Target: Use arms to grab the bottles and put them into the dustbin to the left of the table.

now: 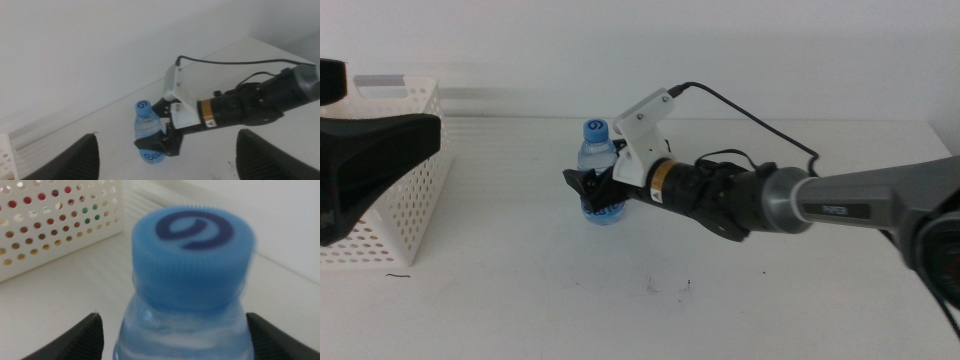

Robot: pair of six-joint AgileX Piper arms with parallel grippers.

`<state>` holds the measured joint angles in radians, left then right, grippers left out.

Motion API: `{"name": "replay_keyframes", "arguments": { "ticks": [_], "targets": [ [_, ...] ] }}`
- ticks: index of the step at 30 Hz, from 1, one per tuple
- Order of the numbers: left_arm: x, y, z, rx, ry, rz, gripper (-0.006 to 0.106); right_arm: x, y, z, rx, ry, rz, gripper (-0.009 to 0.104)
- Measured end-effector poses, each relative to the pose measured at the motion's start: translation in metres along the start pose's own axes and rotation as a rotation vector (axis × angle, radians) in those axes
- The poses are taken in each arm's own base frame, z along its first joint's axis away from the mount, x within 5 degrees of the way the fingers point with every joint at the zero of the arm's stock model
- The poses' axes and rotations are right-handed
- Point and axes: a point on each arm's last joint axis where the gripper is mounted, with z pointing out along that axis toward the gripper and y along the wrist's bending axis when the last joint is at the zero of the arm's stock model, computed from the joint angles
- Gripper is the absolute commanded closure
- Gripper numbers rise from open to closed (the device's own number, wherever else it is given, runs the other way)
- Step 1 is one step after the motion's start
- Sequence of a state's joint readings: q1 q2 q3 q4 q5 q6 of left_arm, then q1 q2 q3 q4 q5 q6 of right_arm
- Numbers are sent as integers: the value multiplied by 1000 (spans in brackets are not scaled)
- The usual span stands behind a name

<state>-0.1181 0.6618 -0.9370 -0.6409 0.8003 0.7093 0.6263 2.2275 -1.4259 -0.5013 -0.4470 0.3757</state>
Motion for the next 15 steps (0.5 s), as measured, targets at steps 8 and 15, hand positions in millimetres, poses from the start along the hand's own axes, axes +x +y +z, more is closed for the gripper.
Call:
{"name": "replay_keyframes", "arguments": {
  "ticks": [8,15],
  "targets": [
    [0,0,0,0,0,0,7,20,8,-46,-4,83,2,4],
    [0,0,0,0,0,0,7,-1,-8,-100,73,58,8,4]
  ]
}}
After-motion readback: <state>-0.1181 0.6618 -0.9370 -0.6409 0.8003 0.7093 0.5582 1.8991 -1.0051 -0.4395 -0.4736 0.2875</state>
